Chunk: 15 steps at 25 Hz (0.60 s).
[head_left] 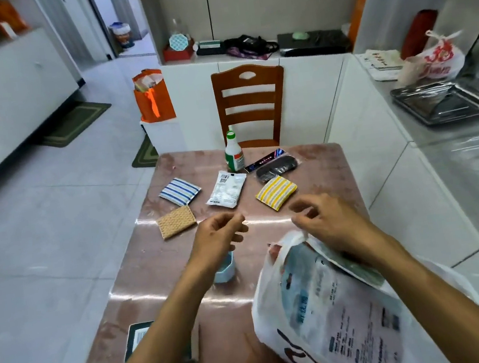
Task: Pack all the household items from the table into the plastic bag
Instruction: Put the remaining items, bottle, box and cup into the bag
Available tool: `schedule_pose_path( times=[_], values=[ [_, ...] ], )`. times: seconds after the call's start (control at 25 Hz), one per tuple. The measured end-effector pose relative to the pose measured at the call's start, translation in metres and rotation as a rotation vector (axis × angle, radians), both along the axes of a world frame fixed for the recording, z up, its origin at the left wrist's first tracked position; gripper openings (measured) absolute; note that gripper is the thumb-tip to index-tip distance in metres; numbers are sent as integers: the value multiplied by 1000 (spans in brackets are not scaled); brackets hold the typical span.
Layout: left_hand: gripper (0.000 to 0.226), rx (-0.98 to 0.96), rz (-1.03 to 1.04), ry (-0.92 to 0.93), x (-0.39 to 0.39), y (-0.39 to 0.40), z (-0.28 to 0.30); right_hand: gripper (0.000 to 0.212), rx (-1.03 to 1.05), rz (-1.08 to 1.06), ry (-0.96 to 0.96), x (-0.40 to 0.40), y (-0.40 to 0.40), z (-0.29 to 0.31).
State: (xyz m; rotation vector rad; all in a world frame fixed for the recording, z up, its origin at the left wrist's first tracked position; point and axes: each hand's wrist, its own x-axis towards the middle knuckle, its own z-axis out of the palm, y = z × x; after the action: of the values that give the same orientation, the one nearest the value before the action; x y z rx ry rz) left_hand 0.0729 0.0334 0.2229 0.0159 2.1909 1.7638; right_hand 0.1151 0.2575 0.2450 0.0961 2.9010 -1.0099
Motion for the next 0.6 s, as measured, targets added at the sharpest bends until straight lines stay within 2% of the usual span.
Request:
schedule_pose_path(
  times=[0.2, 0.32, 0.4, 0.48, 0.6],
  values=[
    [8, -226, 93, -6, -97, -44, -54, 24, 17, 24, -101, -71, -28, -33],
    [8, -498, 49, 28, -162, -74, -112, 26, 79, 51, -198, -112, -28, -56],
    [15, -698, -20, 60, -190, -86, -144, 29, 163, 88, -220, -141, -17, -70],
    [33, -854, -73, 56, -212, -92, -170, 34, 296, 158, -228, -174, -2, -89],
    [48, -1021, -147, 0, -237, -105, -210, 54, 539, 275, -267, -230, 23, -133]
  ],
)
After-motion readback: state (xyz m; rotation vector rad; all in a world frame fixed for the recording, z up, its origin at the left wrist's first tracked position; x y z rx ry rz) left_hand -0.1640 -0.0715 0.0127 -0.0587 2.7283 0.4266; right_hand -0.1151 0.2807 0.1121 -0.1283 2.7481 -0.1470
